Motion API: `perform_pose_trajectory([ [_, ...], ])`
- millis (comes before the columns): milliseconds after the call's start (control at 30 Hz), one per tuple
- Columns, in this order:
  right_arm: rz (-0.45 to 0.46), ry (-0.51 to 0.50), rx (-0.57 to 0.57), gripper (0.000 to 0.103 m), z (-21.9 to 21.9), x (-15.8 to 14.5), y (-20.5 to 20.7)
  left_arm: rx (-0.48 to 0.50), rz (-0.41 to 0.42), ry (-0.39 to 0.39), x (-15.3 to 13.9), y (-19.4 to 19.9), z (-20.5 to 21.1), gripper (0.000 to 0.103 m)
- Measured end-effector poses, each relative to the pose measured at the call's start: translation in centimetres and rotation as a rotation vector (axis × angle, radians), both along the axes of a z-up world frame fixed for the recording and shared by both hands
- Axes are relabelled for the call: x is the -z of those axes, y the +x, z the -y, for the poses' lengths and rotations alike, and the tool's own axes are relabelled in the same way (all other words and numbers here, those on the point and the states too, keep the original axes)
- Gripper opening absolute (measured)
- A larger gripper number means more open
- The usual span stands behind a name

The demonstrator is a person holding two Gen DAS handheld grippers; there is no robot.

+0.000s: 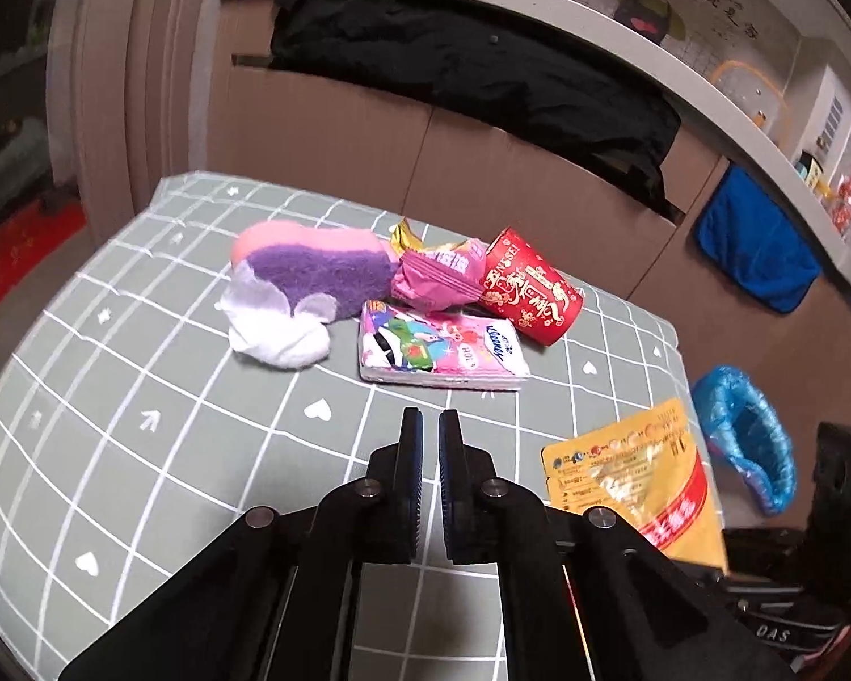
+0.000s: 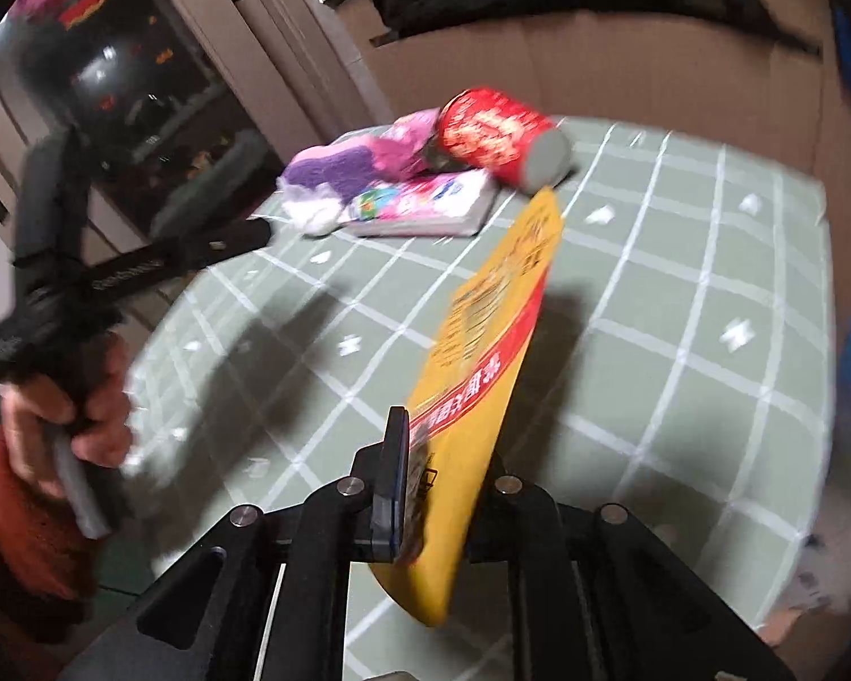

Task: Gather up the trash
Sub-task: 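Grasp the white tissue with the left gripper while the right holds the yellow packet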

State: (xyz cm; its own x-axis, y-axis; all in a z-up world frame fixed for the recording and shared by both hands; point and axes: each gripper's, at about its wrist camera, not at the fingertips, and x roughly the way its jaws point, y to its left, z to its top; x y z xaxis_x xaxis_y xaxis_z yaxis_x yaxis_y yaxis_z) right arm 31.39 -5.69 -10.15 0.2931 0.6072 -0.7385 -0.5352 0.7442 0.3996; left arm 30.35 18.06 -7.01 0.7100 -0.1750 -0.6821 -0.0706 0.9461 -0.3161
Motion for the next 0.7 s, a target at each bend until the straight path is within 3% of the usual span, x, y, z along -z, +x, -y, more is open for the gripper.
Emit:
perform_pose_trajectory([
  [100, 0.014, 0.026, -0.018, 0.014, -0.4, -0.2, -0.4, -0.022, -0.002, -0.008, 0.5, -0.2, -0.5, 0.007],
  [200, 0.082, -0.043, 0.026, 0.014, -1.5, -0.7, 0.3, -0.044, 0.003, -0.017, 0.8, -0.7, -1.5, 0.012],
  [333, 0.116, -0.112, 0.023, 0.014, -3.7, -0.5, 1.8, -0.073, 0.008, -0.032, 1.0, -1.0, -3.6, 0.031],
  [400, 0.081, -0.064, -0.015, 0.014, -4.4, -0.1, 2.5, -0.086, 0.016, -0.035, 0.9, -0.9, -4.8, 0.040],
  [433, 0.048, -0.025, -0.037, 0.008, -4.6, 0.2, 2.8, -0.087, 0.017, -0.034, 0.9, -0.7, -5.2, 0.044],
  [500, 0.018, 0.015, -0.044, 0.004, -5.0, 0.3, 3.1, -0.097, 0.004, -0.028, 0.9, 0.2, -6.2, 0.045],
  [567, 0.072, -0.030, -0.020, 0.004, -5.3, -0.2, 2.9, -0.141, 0.007, -0.036, 0.9, 1.1, -7.2, 0.047],
  [700, 0.092, -0.046, -0.015, 0.003, -4.9, -1.0, 2.5, -0.214, -0.026, -0.064, 2.1, 4.3, -8.7, 0.050],
])
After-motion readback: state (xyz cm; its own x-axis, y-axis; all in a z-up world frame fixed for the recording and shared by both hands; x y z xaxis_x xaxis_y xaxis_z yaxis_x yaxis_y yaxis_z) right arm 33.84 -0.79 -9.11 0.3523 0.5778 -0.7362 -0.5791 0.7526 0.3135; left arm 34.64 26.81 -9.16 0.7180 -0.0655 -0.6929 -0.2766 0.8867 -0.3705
